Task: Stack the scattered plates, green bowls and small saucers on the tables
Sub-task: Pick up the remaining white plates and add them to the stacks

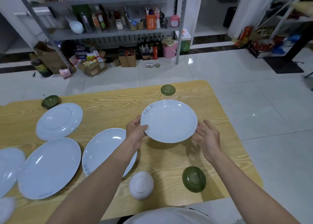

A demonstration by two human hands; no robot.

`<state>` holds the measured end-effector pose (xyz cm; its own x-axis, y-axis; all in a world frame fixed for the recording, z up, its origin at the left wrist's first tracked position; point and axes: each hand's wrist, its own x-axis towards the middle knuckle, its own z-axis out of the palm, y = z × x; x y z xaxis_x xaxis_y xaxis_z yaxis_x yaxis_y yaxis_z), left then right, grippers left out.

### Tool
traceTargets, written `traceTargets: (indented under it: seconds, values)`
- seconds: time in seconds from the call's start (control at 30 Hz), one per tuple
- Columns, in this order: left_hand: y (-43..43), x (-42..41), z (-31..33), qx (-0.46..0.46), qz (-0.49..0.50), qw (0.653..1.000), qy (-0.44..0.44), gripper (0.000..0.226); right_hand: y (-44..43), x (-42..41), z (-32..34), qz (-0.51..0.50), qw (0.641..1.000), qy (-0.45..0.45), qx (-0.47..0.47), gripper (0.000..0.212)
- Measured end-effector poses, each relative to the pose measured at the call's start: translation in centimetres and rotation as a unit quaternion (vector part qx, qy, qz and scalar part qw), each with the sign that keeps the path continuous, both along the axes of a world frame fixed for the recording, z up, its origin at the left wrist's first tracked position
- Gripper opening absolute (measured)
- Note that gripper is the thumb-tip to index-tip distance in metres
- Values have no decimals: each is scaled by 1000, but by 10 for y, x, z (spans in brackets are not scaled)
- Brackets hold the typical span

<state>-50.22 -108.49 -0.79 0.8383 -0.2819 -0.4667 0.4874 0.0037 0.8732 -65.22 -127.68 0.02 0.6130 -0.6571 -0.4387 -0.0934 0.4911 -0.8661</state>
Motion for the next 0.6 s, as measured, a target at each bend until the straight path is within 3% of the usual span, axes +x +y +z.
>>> traceTargets:
  seconds: [0.13,0.27,0.37,0.43,0.6]
  values:
    - [3,-5,4,-16,9,1000,-16,53,8,6,7,89,995,44,11,43]
    - [10,-10,9,-17,10,999,-50,56,11,12,7,71,996,43,40,45]
    - [22,-8,12,114,-16,987,-113,49,12,15,9,50,997,59,29,48]
    - [34,-10,14,230,-60,957,-168,49,14,17,12,39,996,69,30,51]
    - [69,-25,7,431,-172,825,-323,51,27,19,15,17,997,67,40,49]
